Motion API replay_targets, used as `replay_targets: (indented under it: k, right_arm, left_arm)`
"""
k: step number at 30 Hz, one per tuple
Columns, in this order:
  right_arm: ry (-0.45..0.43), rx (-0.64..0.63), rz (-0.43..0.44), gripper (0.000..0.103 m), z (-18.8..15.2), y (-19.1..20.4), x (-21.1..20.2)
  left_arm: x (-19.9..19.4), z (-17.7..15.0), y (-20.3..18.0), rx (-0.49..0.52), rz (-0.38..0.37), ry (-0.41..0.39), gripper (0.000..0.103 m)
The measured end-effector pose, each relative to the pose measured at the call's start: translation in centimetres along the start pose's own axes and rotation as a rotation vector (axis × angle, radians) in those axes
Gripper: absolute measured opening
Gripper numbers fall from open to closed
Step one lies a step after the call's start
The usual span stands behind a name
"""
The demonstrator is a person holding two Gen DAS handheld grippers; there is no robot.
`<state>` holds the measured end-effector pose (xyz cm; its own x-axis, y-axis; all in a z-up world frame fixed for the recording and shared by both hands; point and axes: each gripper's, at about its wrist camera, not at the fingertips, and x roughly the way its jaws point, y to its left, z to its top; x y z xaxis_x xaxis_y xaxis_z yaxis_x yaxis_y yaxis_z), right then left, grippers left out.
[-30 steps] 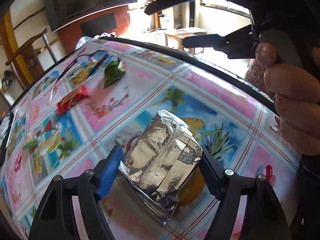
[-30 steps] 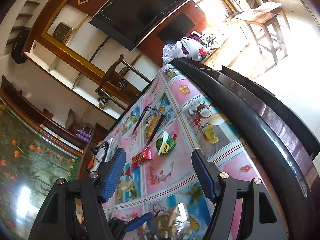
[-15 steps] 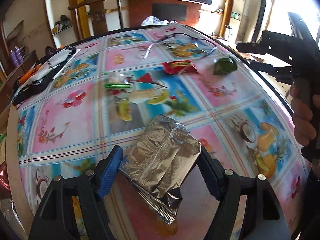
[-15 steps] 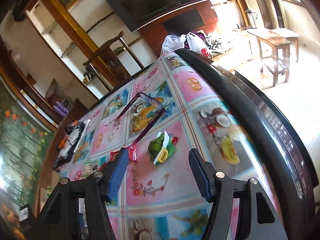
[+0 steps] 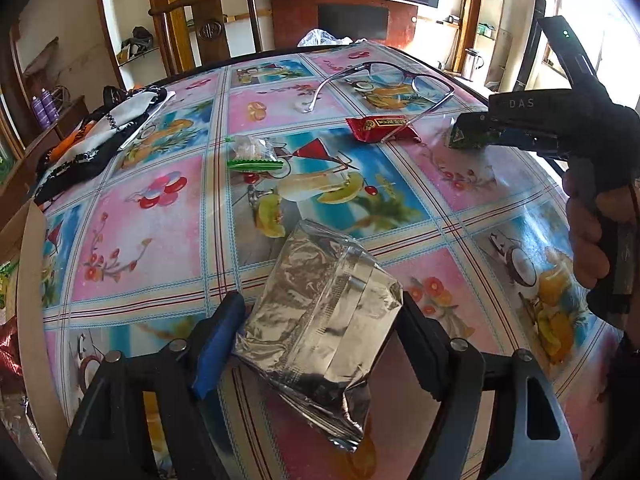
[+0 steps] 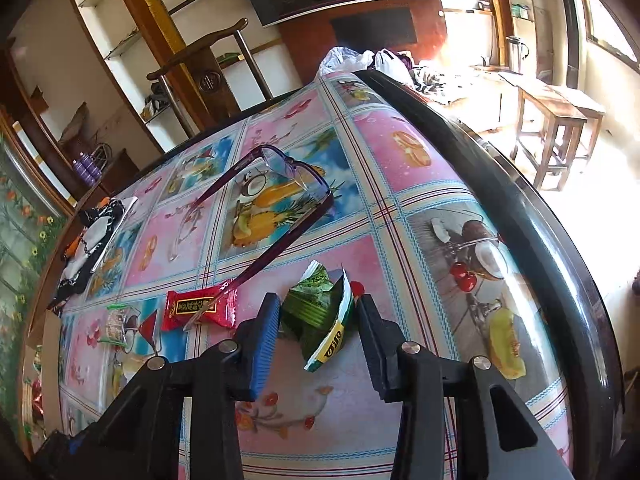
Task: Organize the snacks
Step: 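Lift the silver foil bag and green snack off the table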
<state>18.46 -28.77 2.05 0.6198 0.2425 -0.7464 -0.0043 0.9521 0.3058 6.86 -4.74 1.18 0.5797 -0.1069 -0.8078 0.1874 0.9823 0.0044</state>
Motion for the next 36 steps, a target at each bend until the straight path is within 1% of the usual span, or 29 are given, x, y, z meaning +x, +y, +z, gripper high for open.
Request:
replay_targets:
  k: [2, 5, 7, 12, 14, 16, 20, 23, 36]
  right_arm:
    - [0.017, -0.002, 0.019, 0.04, -0.2, 0.3, -0.3]
    - [0.045, 0.004, 0.067, 0.039, -1.3, 1.1, -0.9]
    - [0.045, -0.031, 0.088, 0.039, -2.3, 2.5, -1.5]
    - [0.063, -0.134, 0.152, 0.039, -4.6, 6.4, -2.2]
    - [0.07, -0.175, 0.156, 0.039, -5.3, 7.7, -2.1]
    - [0.077, -0.21, 0.16, 0.039, -6.0, 8.6, -2.1]
    - [0.1, -0.244, 0.153, 0.039, -7.0, 9.4, -1.4]
    - [0.091, -0.275, 0.136, 0.038, -7.3, 9.9, -1.3]
    - [0.083, -0.302, 0.131, 0.039, -7.7, 10.2, -1.3]
  left_arm:
    - [-0.1, 0.0, 0.1, 0.001, 0.002, -0.003, 0.07]
    - [-0.1, 0.0, 0.3, -0.007, 0.005, -0.004, 0.07]
    - [-0.2, 0.0, 0.6, -0.018, 0.027, -0.01, 0.07]
    - [-0.1, 0.2, 1.5, -0.046, 0.054, -0.009, 0.07]
    - [0.0, 0.2, 1.7, -0.054, 0.071, -0.012, 0.07]
    - [0.0, 0.2, 1.8, -0.056, 0.07, -0.012, 0.07]
    - [0.1, 0.2, 1.7, -0.053, 0.08, -0.015, 0.07]
    - [0.1, 0.2, 1.7, -0.055, 0.077, -0.013, 0.07]
    - [0.0, 0.2, 1.6, -0.051, 0.082, -0.014, 0.07]
